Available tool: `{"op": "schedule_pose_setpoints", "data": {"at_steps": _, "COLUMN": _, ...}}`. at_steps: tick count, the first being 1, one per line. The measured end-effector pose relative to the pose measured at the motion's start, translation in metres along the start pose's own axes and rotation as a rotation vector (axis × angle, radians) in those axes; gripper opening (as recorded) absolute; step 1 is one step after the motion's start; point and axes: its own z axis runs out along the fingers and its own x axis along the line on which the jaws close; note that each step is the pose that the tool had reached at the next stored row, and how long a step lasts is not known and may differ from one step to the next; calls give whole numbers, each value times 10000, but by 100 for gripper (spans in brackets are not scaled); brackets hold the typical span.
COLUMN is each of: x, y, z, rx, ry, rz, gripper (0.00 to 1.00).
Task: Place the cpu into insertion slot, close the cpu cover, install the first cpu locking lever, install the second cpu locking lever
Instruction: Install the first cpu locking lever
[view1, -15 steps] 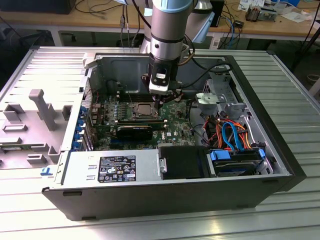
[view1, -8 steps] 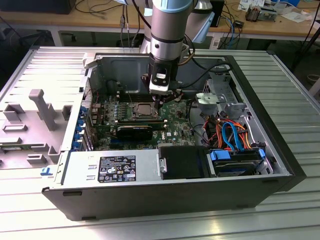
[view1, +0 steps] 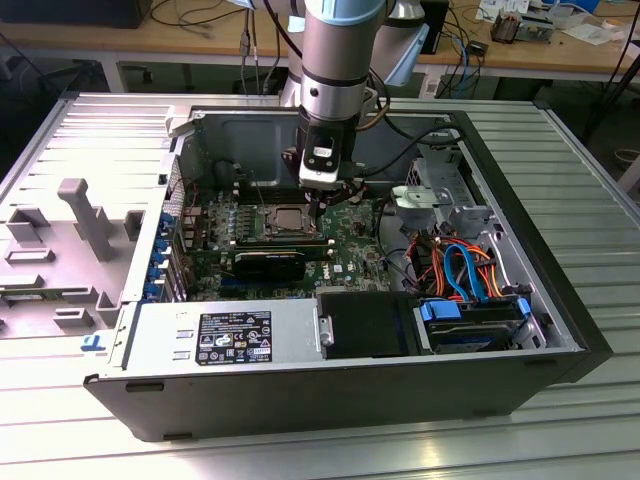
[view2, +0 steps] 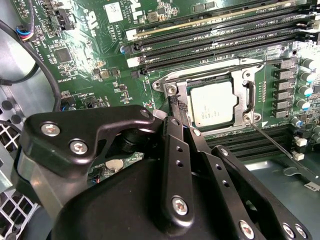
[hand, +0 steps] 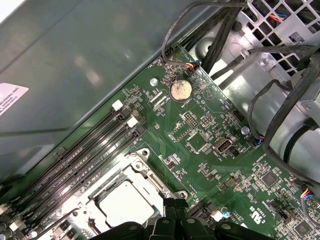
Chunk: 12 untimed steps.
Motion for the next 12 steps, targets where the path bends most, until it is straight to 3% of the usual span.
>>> {"op": "schedule_pose_setpoints", "data": {"at_steps": 12, "x": 0, "y": 0, "z": 0, "rx": 1, "ry": -5, "rz": -139, "gripper": 11}}
